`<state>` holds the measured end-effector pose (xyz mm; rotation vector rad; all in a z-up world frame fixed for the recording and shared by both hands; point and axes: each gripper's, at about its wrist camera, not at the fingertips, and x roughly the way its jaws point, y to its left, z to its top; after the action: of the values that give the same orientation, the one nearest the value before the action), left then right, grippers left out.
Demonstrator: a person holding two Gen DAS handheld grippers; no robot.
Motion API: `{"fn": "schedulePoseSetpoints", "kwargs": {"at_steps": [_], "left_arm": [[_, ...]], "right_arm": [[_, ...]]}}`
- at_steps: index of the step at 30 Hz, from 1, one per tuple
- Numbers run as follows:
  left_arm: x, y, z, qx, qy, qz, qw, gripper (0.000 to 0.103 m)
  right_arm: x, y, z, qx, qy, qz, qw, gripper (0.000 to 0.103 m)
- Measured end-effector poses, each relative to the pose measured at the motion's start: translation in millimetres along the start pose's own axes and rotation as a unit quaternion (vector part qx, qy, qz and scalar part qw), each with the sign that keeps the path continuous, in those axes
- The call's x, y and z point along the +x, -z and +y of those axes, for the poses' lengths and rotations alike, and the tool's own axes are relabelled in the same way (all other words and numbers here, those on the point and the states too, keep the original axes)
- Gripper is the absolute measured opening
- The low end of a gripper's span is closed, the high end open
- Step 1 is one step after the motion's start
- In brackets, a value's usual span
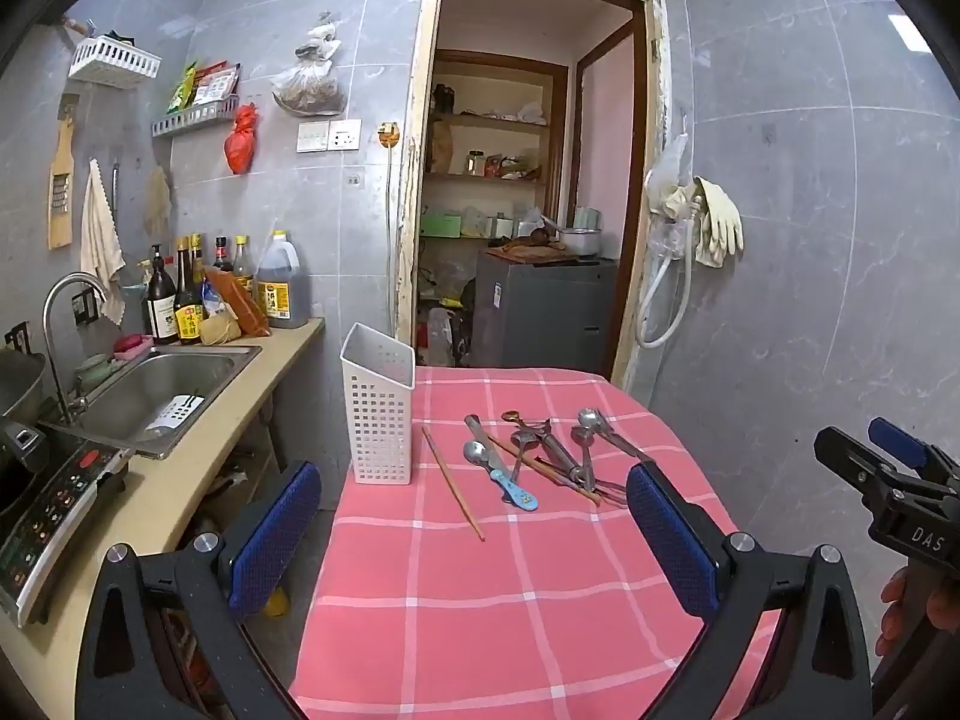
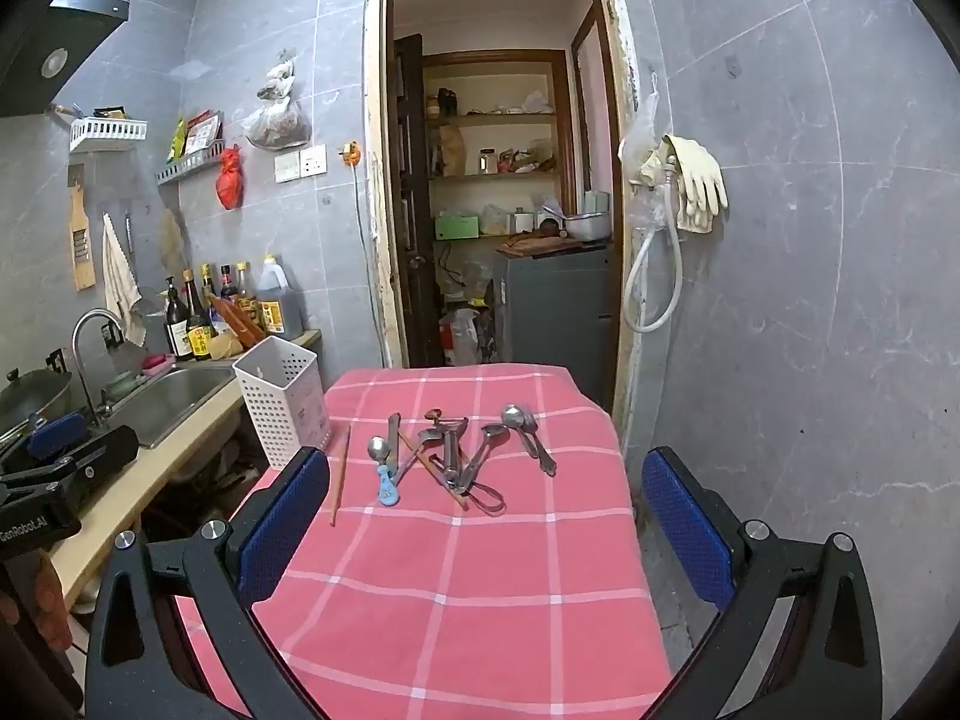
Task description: Organize utensils
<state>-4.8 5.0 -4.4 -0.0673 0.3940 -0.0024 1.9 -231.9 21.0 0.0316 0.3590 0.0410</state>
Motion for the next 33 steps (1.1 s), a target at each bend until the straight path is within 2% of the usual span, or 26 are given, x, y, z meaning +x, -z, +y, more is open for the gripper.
{"fn": "schedulePoseSetpoints", "kwargs": {"at_steps": [33], "left_arm": [[6, 3, 11, -0.01, 0.0, 0.004, 0.9999, 0.102]], "right_arm": [[8, 4, 12, -0.005, -0.001, 0.006, 1.0, 0.102]]}}
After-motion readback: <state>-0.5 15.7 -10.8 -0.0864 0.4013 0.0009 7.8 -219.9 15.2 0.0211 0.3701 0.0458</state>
